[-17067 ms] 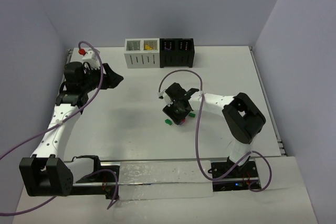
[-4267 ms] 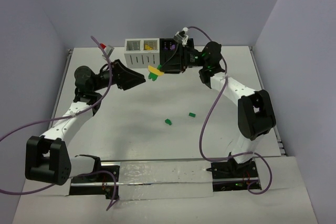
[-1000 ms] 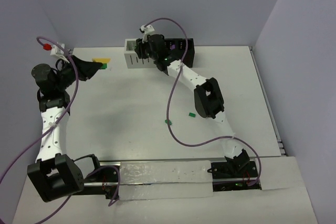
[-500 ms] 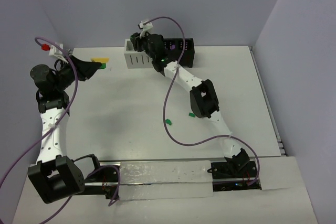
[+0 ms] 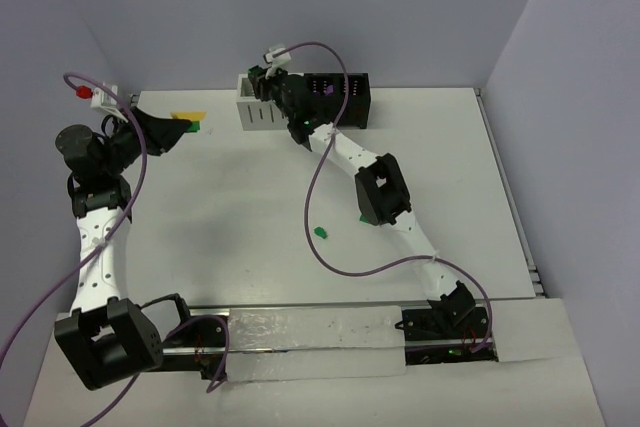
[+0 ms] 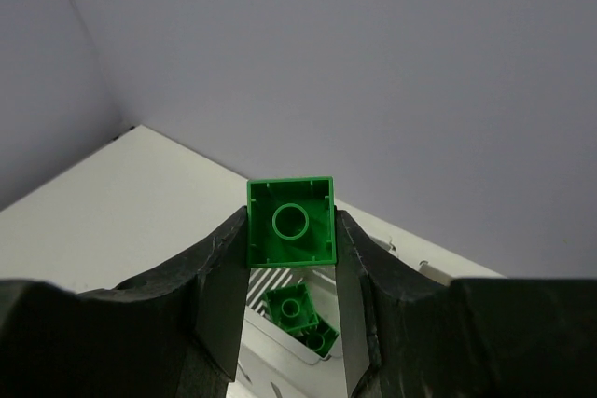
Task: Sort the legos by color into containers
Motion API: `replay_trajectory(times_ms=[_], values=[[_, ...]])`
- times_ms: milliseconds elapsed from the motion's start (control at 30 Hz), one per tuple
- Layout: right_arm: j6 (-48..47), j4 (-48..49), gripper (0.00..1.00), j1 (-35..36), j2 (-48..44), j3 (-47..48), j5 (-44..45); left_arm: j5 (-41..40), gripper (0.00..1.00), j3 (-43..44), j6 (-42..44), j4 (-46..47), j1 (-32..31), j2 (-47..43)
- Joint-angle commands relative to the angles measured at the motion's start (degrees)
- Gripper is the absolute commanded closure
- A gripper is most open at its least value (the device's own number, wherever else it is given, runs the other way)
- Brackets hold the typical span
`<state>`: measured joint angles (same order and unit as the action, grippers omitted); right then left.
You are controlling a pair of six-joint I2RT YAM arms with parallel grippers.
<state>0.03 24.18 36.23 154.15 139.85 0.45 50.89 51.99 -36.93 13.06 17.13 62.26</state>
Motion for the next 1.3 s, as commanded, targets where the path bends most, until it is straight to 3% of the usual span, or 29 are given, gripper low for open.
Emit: replay_trajectory(times_ms=[0,200,600,733,900,967,1100,1200,1267], values=[[-0.74,6.32,0.66,0.07,0.98,3.5,0.26,0.08,1.0,0.4,-0.16,1.44,0.72,-1.26],[-0.65,7.51,0.61,0.16,2.13,5.18,-0.18,0.16,1.0,0.88,-0.21,1.31,0.72,-0.82],[-0.83,9.05,0.33,0.52,2.47,5.94,-2.73,0.34,1.0,1.89,0.79,-0.05,0.98,-0.65],[-0.18,9.29,0.32,0.51,1.39,4.76,-2.49,0.74,1.0,1.82,1.86,-0.8,1.0,-0.65],[2.24,6.94,0.2,0.45,-9.56,-3.79,-5.63,2.5,1.0,0.86,2.65,0.52,1.07,-0.5],[3.57,2.6,0.1,-0.37,-15.77,-7.17,-7.57,6.29,1.0,0.33,2.75,2.59,0.98,-0.32],[5.06,-10.1,0.0,-3.29,-30.44,-16.43,-21.6,17.17,1.0,0.83,5.67,5.26,0.6,2.18],[3.78,-20.4,0.0,-6.53,-40.04,-22.12,-33.26,26.95,1.0,4.32,14.31,-3.69,-0.82,5.88],[2.33,-28.88,0.0,-8.79,-44.9,-24.96,-40.94,29.16,1.0,8.11,27.96,-16.04,-2.44,7.08]])
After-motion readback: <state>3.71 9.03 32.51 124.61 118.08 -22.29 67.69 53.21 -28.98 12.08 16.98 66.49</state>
